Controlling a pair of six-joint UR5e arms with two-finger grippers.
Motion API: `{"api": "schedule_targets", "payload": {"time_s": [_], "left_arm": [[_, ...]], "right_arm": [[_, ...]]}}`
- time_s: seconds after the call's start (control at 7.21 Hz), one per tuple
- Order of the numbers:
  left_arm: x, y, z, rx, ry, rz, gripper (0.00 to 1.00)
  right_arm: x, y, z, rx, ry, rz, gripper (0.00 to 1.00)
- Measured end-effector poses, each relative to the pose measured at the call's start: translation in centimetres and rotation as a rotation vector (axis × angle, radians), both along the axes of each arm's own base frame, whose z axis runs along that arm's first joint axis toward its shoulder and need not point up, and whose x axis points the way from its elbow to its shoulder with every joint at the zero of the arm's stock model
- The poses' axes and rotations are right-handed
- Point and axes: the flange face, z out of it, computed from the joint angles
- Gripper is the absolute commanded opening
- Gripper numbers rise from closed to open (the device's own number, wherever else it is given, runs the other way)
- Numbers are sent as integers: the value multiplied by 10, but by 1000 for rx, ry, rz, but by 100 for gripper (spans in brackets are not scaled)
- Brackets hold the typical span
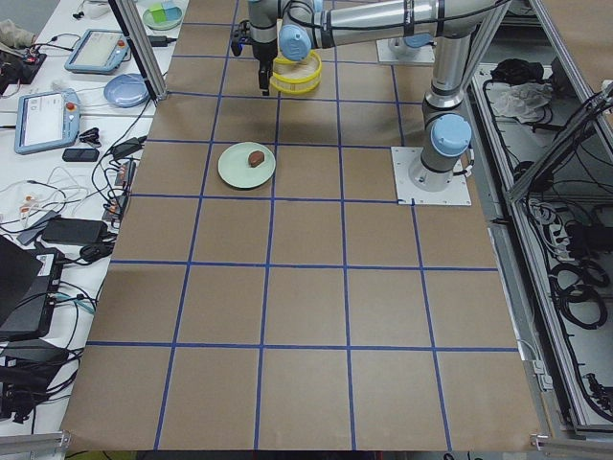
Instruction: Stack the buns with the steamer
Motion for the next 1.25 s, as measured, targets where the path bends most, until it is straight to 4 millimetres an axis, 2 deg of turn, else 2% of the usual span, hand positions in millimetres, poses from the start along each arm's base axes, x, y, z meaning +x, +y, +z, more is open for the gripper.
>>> {"api": "schedule_targets", "payload": {"time_s": [0.14, 0.42, 0.83, 1.25], "left_arm": [[31, -9, -14, 13, 3, -23, 96], [56, -29, -61, -24, -1, -42, 96], [95, -55, -108, -80, -7, -53, 97], [100, -63, -134, -73, 51, -42, 99]], "right_arm": [[14, 8, -8, -32, 2, 26, 0], [22, 14, -20, -66, 2, 103, 0], [22, 12, -29, -73, 5, 127, 0], [17, 5, -41, -74, 19, 138, 0]]}}
